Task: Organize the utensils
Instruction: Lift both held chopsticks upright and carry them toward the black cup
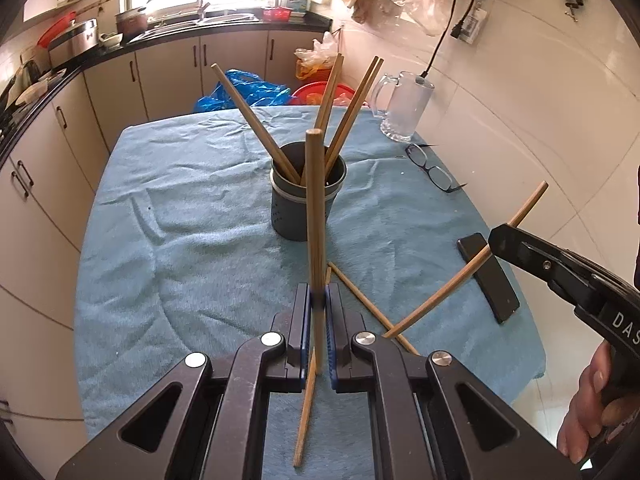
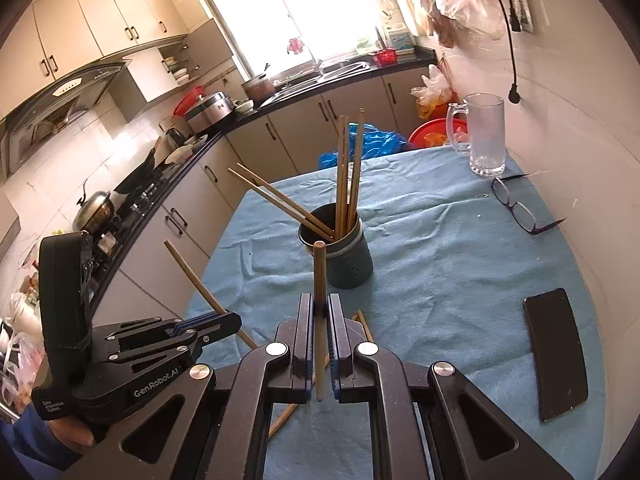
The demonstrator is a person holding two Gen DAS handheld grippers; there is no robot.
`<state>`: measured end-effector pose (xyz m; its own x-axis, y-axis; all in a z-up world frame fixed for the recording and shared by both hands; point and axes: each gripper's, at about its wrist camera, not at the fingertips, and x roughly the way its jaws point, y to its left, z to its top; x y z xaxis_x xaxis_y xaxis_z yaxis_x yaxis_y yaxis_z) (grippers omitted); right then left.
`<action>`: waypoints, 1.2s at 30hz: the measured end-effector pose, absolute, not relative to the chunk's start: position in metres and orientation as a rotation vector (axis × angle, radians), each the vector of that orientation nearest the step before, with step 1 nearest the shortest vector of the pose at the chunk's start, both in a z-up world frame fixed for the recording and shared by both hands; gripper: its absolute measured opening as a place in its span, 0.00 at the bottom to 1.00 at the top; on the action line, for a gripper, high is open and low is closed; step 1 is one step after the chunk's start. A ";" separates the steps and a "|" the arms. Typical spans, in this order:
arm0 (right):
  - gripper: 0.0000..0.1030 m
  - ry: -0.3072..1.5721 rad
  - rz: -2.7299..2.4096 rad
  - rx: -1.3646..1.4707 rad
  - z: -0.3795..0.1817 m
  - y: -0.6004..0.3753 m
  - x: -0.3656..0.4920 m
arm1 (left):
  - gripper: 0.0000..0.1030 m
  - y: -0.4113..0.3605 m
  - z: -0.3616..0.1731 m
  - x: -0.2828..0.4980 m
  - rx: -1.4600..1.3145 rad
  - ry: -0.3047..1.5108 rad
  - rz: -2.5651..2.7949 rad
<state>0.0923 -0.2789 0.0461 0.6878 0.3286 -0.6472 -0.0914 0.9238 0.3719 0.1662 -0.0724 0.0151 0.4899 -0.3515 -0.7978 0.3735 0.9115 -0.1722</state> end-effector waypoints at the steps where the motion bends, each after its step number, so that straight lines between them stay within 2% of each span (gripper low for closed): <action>1: 0.07 0.780 0.230 0.324 0.047 -0.278 0.092 | 0.06 -0.071 0.016 0.167 0.026 0.962 -0.448; 16: 0.07 0.761 0.105 0.340 0.066 -0.266 0.077 | 0.06 -0.058 0.013 0.169 0.026 0.958 -0.528; 36: 0.07 0.751 0.298 0.296 0.074 -0.276 0.104 | 0.06 -0.059 0.029 0.161 -0.045 0.917 -0.346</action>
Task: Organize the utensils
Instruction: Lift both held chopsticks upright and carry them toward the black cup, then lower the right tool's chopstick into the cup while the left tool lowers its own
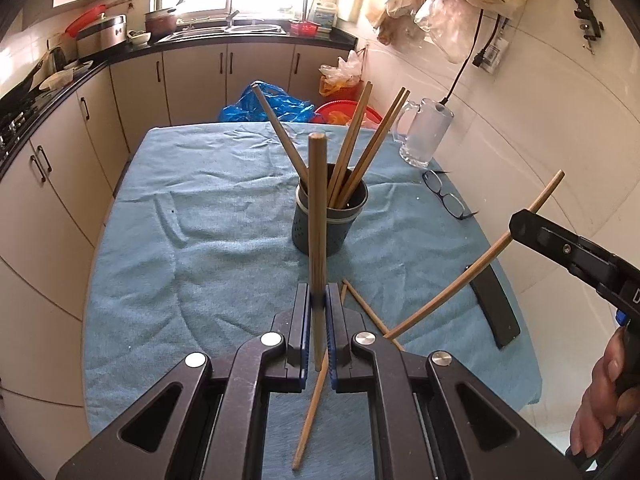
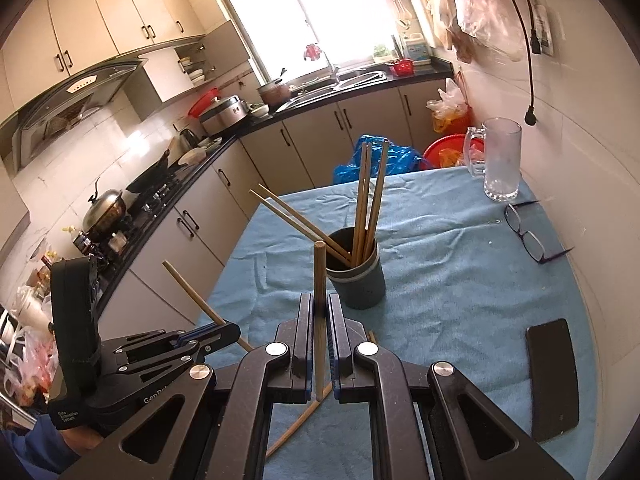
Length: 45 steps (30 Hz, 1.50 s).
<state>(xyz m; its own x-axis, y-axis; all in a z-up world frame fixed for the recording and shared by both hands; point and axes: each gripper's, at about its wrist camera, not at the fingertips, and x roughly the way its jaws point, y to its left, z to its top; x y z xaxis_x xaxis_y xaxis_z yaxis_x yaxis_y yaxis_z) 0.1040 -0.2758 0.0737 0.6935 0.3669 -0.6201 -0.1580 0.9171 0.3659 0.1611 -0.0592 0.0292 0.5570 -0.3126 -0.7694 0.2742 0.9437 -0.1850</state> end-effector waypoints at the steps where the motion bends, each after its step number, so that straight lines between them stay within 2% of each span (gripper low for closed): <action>1: 0.07 0.749 0.300 0.297 0.074 -0.278 0.105 | 0.06 -0.061 0.030 0.161 -0.043 0.915 -0.343; 33: 0.07 0.722 0.228 0.358 0.083 -0.306 0.092 | 0.06 -0.067 0.033 0.167 -0.024 0.903 -0.378; 45: 0.07 0.672 0.221 0.371 0.111 -0.320 0.096 | 0.06 -0.053 0.061 0.176 -0.050 0.847 -0.347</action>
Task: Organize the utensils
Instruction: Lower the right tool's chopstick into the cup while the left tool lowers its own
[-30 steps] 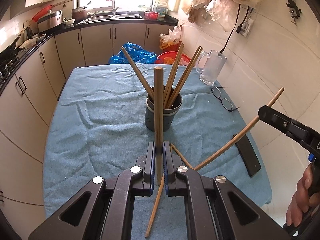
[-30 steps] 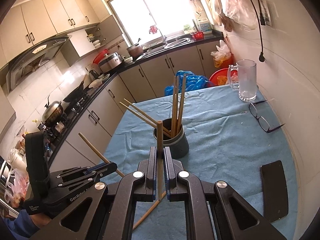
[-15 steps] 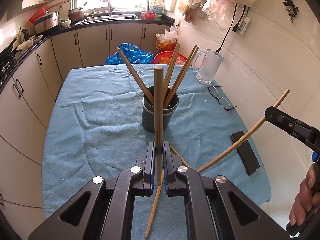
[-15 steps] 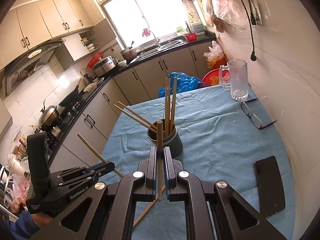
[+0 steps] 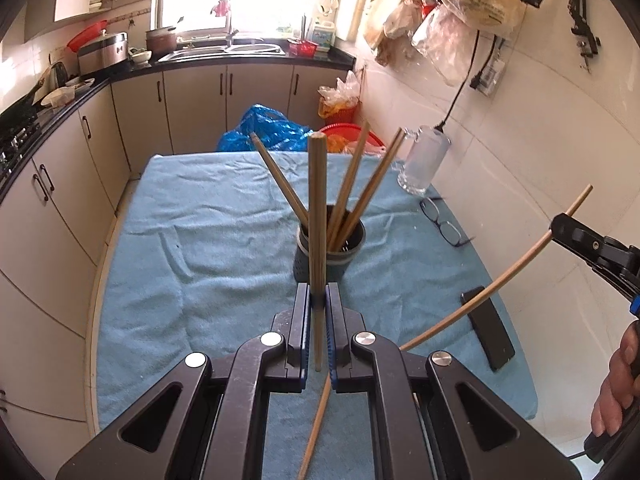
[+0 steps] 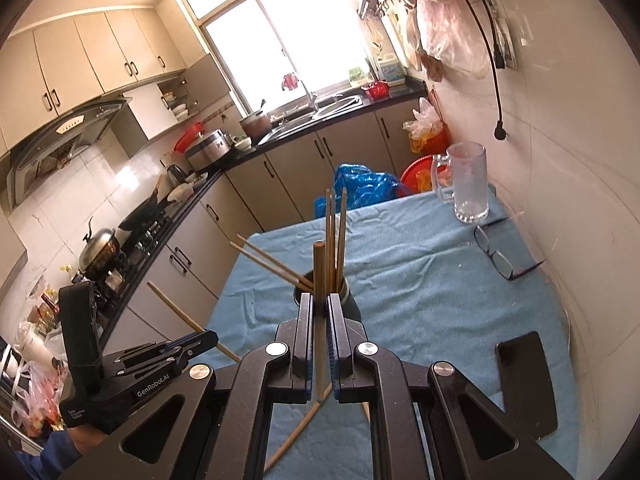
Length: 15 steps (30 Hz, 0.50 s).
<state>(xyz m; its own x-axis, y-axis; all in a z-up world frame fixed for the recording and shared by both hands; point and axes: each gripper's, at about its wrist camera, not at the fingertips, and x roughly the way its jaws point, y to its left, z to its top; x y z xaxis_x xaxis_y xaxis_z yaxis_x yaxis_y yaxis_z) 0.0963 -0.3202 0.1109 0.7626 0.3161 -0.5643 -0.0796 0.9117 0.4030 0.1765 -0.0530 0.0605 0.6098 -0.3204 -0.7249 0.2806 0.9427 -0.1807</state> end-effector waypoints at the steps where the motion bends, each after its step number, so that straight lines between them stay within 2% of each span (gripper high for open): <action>1: 0.07 0.669 0.223 0.375 0.114 -0.321 0.098 | 0.06 -0.052 0.063 0.178 -0.053 0.843 -0.344; 15: 0.07 0.615 0.219 0.358 0.147 -0.325 0.131 | 0.06 -0.049 0.115 0.222 -0.105 0.763 -0.341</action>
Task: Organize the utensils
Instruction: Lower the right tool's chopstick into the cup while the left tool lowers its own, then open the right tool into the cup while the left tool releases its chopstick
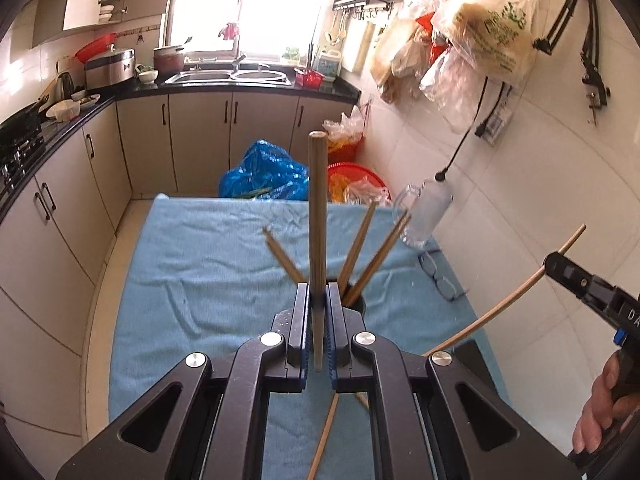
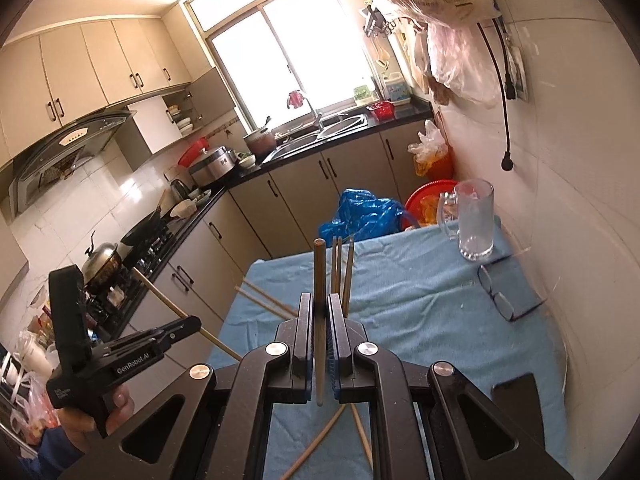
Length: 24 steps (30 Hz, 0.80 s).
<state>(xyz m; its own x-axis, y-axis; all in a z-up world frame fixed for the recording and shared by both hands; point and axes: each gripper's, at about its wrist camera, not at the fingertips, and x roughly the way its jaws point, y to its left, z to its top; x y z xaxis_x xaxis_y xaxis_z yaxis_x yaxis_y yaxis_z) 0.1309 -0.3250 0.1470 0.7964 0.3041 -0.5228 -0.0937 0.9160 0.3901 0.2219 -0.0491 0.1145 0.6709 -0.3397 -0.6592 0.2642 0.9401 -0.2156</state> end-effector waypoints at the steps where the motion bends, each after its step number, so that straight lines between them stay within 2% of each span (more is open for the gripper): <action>1: 0.07 0.612 0.217 0.359 0.149 -0.325 0.136 | 0.06 -0.050 0.117 0.227 -0.108 0.758 -0.336; 10: 0.07 0.599 0.174 0.320 0.162 -0.320 0.179 | 0.06 -0.064 0.122 0.263 -0.128 0.759 -0.321; 24: 0.07 0.657 0.106 0.328 0.132 -0.309 0.243 | 0.06 -0.074 0.081 0.301 -0.147 0.844 -0.284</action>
